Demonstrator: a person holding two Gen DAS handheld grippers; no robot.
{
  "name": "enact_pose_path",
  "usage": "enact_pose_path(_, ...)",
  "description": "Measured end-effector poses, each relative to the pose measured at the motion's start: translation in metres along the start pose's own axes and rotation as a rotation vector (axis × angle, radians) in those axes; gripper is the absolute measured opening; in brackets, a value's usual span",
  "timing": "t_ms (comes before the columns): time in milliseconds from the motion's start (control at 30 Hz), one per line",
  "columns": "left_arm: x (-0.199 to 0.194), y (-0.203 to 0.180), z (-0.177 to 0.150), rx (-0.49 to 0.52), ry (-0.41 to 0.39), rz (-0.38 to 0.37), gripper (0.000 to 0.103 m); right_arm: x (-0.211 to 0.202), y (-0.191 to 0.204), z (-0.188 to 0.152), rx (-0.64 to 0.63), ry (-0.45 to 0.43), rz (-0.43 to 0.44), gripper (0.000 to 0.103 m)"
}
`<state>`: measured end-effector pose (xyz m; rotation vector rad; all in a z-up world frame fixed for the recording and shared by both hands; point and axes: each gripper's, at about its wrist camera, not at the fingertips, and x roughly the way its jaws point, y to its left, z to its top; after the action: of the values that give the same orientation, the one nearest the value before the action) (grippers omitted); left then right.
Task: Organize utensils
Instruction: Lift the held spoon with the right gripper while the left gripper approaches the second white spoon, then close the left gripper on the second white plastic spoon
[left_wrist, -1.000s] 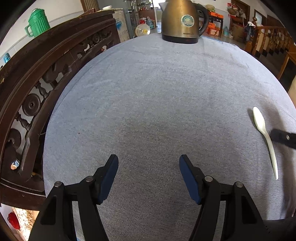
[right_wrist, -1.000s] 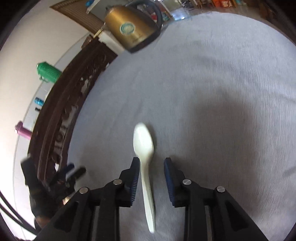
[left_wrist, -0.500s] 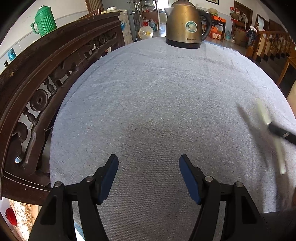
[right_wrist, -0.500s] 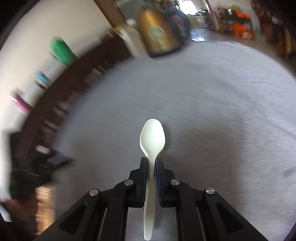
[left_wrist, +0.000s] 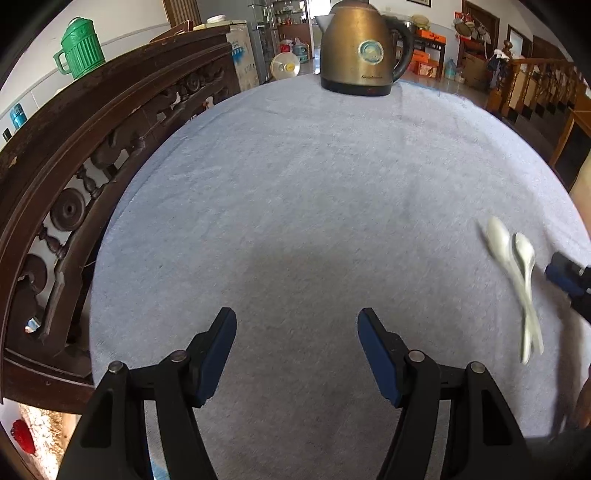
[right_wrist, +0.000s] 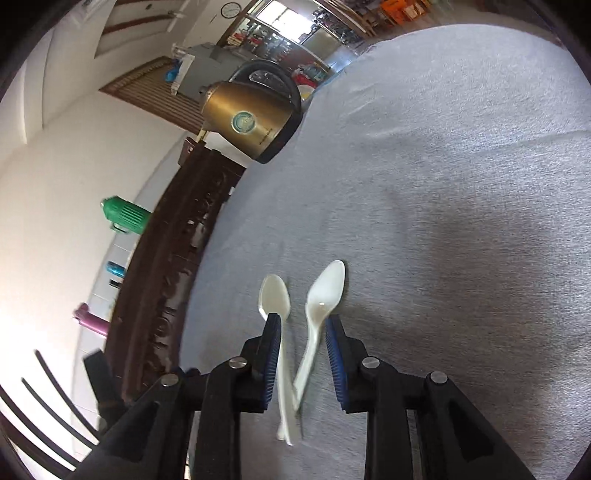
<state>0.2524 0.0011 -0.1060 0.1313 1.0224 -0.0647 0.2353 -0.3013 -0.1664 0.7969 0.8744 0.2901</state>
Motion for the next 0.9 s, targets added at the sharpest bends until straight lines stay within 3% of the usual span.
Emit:
enact_pose_path(133, 0.003, -0.014, 0.014, 0.017, -0.045, -0.043, 0.069, 0.001, 0.001, 0.003, -0.024, 0.000, -0.078, 0.030)
enact_pose_path(233, 0.014, -0.027, 0.029, 0.031, -0.052, -0.102, 0.069, 0.003, 0.000, 0.012, -0.022, 0.010, -0.123, 0.057)
enact_pose_path(300, 0.023, -0.033, 0.038, 0.027, -0.024, -0.151, 0.069, 0.009, 0.008, 0.019, -0.050, 0.015, -0.155, 0.065)
enact_pose_path(400, 0.034, -0.038, 0.047, 0.008, 0.025, -0.210, 0.069, 0.026, 0.023, 0.024, -0.118, 0.058, -0.214, 0.064)
enact_pose_path(500, 0.033, -0.037, 0.048, -0.014, 0.028, -0.224, 0.069, 0.044, 0.048, 0.020, -0.292, 0.083, -0.352, 0.061)
enact_pose_path(600, 0.028, -0.033, 0.047, -0.028, 0.020, -0.234, 0.067, 0.058, 0.064, 0.010, -0.455, 0.085, -0.472, 0.037)
enact_pose_path(633, 0.027, -0.033, 0.047, -0.024, 0.023, -0.239, 0.062, 0.061, 0.068, 0.006, -0.513, 0.081, -0.502, 0.037)
enact_pose_path(733, 0.027, -0.037, 0.049, -0.008, 0.052, -0.283, 0.045, 0.057, 0.066, 0.001, -0.559, 0.061, -0.520, 0.036)
enact_pose_path(900, 0.042, -0.063, 0.055, 0.024, 0.130, -0.379, 0.045, 0.030, 0.040, 0.005, -0.445, -0.021, -0.444, 0.035)
